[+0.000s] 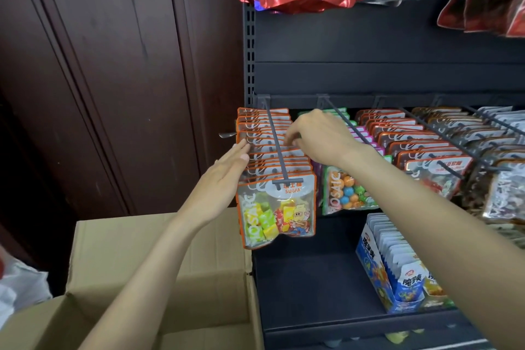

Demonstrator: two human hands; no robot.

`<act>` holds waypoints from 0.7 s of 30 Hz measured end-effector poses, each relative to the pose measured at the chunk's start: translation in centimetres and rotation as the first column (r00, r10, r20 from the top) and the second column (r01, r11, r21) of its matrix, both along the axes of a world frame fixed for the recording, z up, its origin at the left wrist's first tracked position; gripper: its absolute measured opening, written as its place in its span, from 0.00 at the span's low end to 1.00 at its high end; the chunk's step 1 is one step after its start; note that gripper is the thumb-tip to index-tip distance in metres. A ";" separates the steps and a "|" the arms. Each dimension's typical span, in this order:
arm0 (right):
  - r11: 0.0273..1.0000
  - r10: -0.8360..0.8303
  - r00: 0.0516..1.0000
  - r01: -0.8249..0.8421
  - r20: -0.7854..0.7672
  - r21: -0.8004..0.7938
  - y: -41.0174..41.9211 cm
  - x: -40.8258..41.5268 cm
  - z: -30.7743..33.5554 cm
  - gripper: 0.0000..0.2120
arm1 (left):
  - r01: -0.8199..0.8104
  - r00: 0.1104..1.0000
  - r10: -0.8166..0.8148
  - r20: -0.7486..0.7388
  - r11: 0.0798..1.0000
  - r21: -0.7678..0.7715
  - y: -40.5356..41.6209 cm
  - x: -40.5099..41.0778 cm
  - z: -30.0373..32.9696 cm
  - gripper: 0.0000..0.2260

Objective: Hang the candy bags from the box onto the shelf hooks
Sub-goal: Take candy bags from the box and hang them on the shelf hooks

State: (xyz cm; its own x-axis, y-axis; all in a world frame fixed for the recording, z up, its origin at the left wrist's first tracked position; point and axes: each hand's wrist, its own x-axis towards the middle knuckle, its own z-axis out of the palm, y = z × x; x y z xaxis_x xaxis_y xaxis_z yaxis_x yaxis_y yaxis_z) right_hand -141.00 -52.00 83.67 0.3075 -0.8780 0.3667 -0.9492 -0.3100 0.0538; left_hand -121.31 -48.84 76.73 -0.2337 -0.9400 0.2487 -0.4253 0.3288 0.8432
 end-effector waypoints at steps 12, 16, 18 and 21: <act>0.994 -0.029 0.999 0.026 0.030 0.104 -0.8 0.4 -0.2 0.16 | 0.103 0.896 -0.083 0.436 0.994 -0.021 -3.4 0.3 3.0 0.21; 0.995 -0.012 0.999 0.008 0.037 0.102 -0.5 0.3 -0.1 0.15 | 0.091 0.929 -0.091 0.358 0.996 0.016 -2.8 0.8 2.1 0.21; 0.995 -0.016 0.999 0.011 0.047 0.100 -0.5 0.2 0.0 0.16 | 0.090 0.923 -0.084 0.374 0.996 0.002 -2.7 0.8 1.8 0.22; 0.996 -0.045 0.996 0.038 0.073 0.087 -1.1 0.1 0.0 0.18 | 0.077 0.922 -0.064 0.381 0.997 -0.020 -2.9 0.8 1.6 0.22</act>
